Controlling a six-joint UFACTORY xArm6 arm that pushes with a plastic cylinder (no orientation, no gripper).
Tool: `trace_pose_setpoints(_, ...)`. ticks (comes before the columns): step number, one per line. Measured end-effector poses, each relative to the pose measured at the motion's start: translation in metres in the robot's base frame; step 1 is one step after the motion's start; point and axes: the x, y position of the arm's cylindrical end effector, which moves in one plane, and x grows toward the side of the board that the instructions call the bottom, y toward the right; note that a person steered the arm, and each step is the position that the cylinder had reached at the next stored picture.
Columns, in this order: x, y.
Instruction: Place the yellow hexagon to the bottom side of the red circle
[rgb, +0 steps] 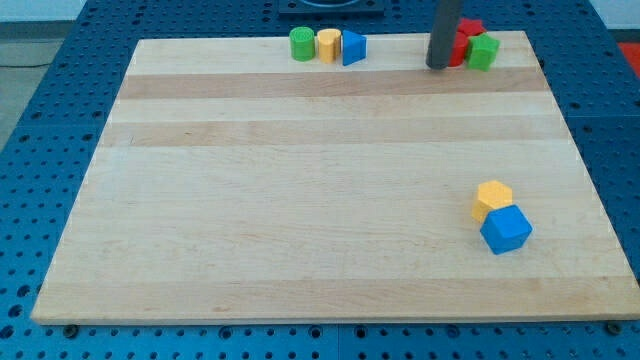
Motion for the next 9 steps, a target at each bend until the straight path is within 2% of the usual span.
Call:
trace_pose_setpoints(1,0.008,-0.004)
trace_pose_setpoints(2,0.051,0.006)
trace_pose_setpoints(3,0.087,0.045)
trace_pose_setpoints(4,0.141,0.072)
trace_pose_setpoints(6,0.285,0.086)
trace_pose_setpoints(7,0.317,0.064)
trace_pose_setpoints(8,0.314,0.007)
trace_pose_setpoints(9,0.283,0.001)
